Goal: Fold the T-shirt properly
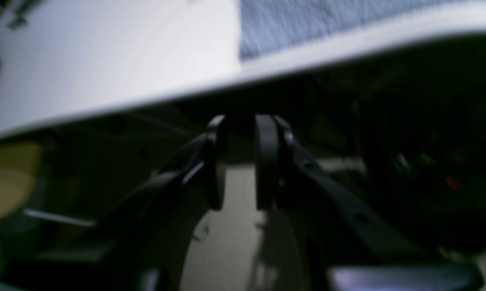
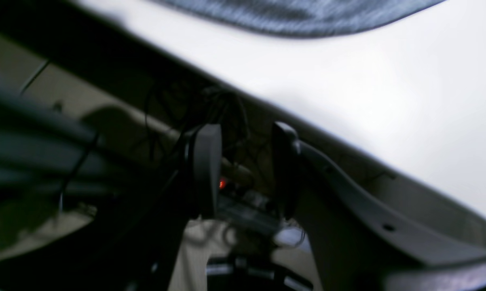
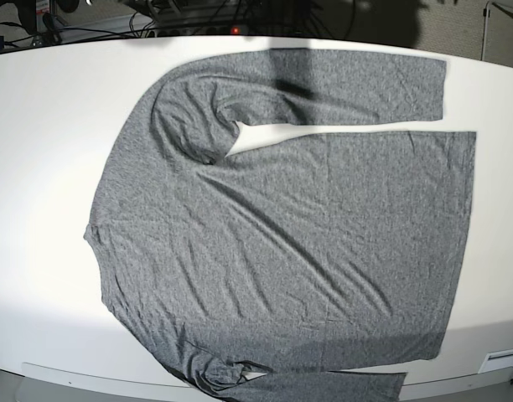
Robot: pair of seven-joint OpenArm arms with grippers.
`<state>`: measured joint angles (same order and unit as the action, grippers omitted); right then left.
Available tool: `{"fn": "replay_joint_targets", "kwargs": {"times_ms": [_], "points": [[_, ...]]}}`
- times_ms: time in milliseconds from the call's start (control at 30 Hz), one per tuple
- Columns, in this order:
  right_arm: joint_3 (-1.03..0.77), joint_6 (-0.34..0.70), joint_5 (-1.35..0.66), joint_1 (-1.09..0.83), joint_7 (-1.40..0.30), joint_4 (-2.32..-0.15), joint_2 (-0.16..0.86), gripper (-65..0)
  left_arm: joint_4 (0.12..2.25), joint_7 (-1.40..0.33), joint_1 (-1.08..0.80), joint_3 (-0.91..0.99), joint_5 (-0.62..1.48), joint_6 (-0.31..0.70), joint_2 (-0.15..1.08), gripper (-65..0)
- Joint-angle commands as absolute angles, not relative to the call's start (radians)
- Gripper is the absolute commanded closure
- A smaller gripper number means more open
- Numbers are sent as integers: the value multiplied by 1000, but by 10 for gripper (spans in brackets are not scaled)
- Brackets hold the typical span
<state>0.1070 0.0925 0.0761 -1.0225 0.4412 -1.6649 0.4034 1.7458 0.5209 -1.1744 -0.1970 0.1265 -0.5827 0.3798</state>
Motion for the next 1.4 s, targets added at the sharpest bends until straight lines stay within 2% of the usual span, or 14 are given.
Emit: {"fn": "replay_joint_targets", "kwargs": {"times_ms": [0,167,300,467,633,800,933,1000,1100,1367], "points": [[104,67,76,-1011,472,-1690,404,-222,1783,546,-1194,-197,119,-600,383,-116],[104,47,147,-908,451,-1750,380,-222,1898,538,-1179,-197,-60,-599,383,-116],[104,44,165,-823,445,-1802,374,-222,1947,450,-1097,-197,-159,-598,383,-116],[104,44,165,-695,443,-1813,374,-222,1943,339,-904,-197,-157,-598,383,-116],[104,44,165,-607,393,-1813,374,-222,1943,336,-752,-197,-156,-599,379,-116],[104,43,165,-561,328,-1813,352,-222,1943,350,-737,-197,-153,-599,323,-116],[104,43,165,-531,187,-1813,266,-223,1943,350,-718,-197,-145,-599,287,-116],[104,43,166,-525,139,-1813,224,-223,1943,280,-694,-197,-146,-599,261,-116],[104,43,186,-524,141,-1813,183,-223,1943,177,-658,-197,-150,-598,231,-116],[104,43,184,-524,139,-1813,175,-223,1943,201,-631,-197,-160,-599,213,-116]]}}
